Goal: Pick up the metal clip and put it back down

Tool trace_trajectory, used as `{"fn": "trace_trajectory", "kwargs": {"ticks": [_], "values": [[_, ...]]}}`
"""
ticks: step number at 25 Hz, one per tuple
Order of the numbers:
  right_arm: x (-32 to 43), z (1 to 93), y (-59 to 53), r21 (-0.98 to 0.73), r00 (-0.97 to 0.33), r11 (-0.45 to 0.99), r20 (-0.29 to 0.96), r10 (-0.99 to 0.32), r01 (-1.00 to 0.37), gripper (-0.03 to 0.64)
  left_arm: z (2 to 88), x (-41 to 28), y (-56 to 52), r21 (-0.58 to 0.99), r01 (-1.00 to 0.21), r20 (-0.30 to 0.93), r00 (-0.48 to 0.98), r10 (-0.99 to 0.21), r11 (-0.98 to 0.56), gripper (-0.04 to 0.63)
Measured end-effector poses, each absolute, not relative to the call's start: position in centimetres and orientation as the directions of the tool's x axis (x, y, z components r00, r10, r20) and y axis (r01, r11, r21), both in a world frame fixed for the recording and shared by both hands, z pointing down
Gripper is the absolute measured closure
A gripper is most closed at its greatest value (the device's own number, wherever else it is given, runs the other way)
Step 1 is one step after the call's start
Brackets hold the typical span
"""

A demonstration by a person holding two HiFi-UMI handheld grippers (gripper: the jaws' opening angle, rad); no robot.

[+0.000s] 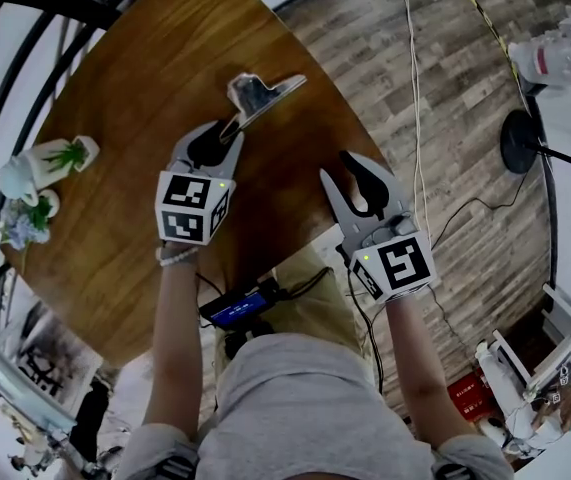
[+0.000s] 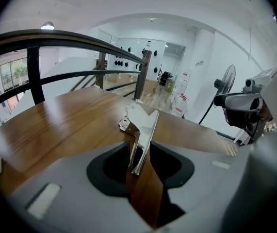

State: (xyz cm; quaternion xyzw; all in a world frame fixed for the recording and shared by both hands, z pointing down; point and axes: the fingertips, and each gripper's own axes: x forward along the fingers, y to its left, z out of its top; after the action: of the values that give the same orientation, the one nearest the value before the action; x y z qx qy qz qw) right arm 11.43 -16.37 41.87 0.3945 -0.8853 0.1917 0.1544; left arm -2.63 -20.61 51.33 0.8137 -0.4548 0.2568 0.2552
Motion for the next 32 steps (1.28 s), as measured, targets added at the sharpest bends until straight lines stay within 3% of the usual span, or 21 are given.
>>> {"fn": "trace_trajectory", "kwargs": {"ticks": [9,24,32], "values": [[11.1,42.3,-16.5,-0.225,-0.645,0.617,0.426,-0.634,-0.754,0.491,52.4,-2.2,-20.7,0.11,-0.86,0.687,0.428,-0.587,-0.499,0.491],[11.5,42.6,-16.1,-0.221,-0.634,0.608,0.441,-0.635,-0.763,0.492,52.0,-1.4,-20.0,0.14,-0.832,0.679,0.475,-0.559,-0.536,0.53],[11.3,42.8,-16.0,-0.211,-0.622,0.6,0.449,-0.641,-0.771,0.537,51.8,-1.4,-20.0,0.158,-0.823,0.663,0.499,-0.559,-0.546,0.541]]}}
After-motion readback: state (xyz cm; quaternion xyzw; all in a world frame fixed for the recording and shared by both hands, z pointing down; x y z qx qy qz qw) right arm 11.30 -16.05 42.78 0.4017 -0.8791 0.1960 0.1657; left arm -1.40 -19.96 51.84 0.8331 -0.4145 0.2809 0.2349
